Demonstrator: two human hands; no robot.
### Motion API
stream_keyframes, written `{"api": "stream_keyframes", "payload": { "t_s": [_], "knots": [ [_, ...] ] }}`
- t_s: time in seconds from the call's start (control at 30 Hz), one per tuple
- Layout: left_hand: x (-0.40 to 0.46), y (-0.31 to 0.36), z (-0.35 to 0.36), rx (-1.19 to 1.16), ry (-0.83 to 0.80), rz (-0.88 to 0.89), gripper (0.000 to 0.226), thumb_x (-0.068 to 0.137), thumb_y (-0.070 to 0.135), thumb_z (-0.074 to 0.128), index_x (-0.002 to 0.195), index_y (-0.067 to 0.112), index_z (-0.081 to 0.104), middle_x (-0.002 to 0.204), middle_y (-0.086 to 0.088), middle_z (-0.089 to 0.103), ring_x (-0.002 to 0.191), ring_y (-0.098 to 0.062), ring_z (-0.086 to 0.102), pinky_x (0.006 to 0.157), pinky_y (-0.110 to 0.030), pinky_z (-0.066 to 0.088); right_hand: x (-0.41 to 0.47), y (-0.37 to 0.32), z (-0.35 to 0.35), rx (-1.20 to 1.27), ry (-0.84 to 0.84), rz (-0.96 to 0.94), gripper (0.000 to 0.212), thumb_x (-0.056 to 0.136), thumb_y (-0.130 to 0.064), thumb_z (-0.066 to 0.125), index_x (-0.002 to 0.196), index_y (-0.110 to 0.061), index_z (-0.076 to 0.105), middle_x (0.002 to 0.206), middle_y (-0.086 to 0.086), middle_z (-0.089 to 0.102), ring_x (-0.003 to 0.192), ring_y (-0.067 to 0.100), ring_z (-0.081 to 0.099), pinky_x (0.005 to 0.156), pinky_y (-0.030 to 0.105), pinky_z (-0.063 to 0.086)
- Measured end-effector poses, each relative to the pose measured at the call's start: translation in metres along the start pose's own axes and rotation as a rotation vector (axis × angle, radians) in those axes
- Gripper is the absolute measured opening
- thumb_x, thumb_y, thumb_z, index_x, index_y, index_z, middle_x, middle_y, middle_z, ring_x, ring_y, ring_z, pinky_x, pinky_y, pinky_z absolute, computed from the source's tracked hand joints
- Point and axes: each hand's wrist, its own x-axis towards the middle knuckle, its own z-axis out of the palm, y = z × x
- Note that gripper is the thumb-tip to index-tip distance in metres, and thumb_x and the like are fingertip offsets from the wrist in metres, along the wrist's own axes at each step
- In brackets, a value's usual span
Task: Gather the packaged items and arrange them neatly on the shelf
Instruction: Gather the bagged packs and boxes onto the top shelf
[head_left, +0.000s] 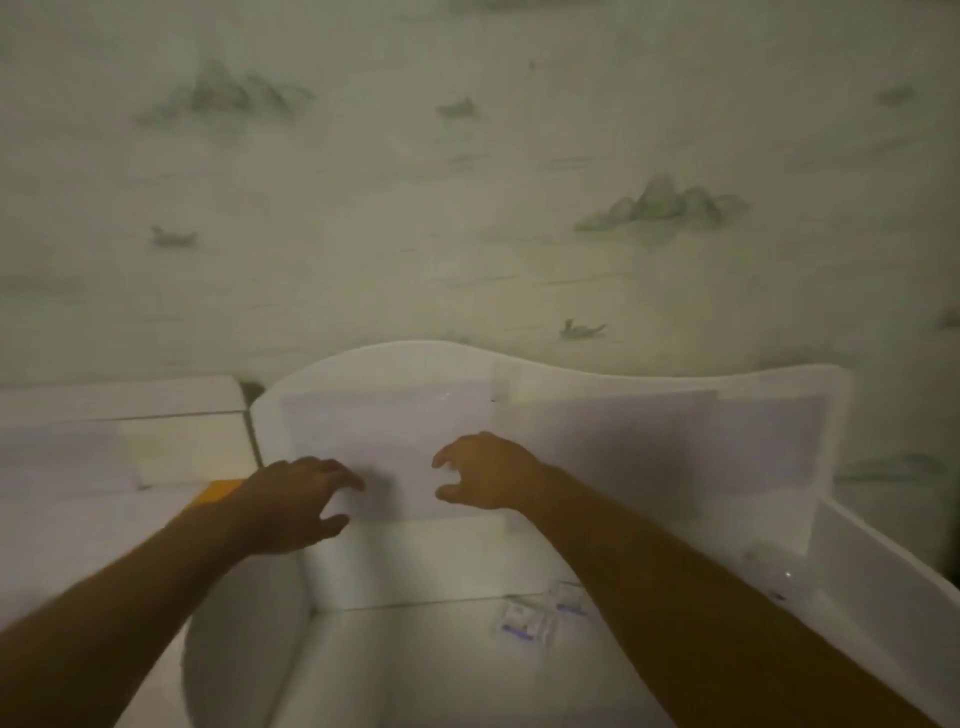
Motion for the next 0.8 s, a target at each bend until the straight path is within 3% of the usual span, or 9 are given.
{"api": "stream_keyframes", "payload": {
  "t_s": [0.2, 0.37, 0.47, 0.8],
  "knots": [
    [-0.113, -0.117, 0.012, -0.008, 0.037, -0.126, 0.049, 0.095, 0.051, 0.044, 0.140, 0.035, 0.039, 0.148, 0.010, 0.042, 0.130, -0.012, 0.044, 0.105, -0.030, 0.040, 0.028, -0.141, 0.019, -0.022, 0.006, -0.090, 0.055, 0.091, -0.046, 0.060, 0.141, -0.026, 0.047, 0.147, 0.000, 0.047, 0.135, 0.024, 0.041, 0.111, 0.043, 0.034],
    [-0.207, -0.210, 0.048, -0.087, 0.056, -0.205, 0.051, 0.097, 0.048, 0.041, 0.144, 0.029, 0.035, 0.150, 0.007, 0.039, 0.132, -0.014, 0.043, 0.107, -0.033, 0.038, 0.046, -0.253, 0.037, 0.026, -0.011, -0.103, 0.053, 0.091, -0.043, 0.061, 0.138, -0.021, 0.050, 0.138, 0.006, 0.055, 0.126, 0.027, 0.051, 0.106, 0.043, 0.042],
    [-0.248, -0.253, 0.080, -0.112, 0.029, -0.238, 0.055, 0.096, 0.050, 0.042, 0.146, 0.029, 0.031, 0.151, 0.007, 0.038, 0.134, -0.014, 0.041, 0.106, -0.032, 0.036, 0.057, -0.305, 0.056, -0.022, -0.052, -0.108, 0.059, 0.091, -0.043, 0.060, 0.144, -0.025, 0.041, 0.148, 0.003, 0.045, 0.135, 0.025, 0.041, 0.111, 0.041, 0.036],
    [-0.294, -0.321, 0.159, -0.131, -0.079, -0.255, 0.063, 0.091, 0.049, 0.051, 0.146, 0.028, 0.031, 0.150, 0.004, 0.040, 0.133, -0.016, 0.042, 0.108, -0.034, 0.034, 0.100, -0.366, 0.112, -0.091, -0.120, -0.079, 0.059, 0.090, -0.052, 0.057, 0.142, -0.029, 0.041, 0.149, -0.002, 0.045, 0.137, 0.022, 0.039, 0.112, 0.043, 0.036]
  ]
}}
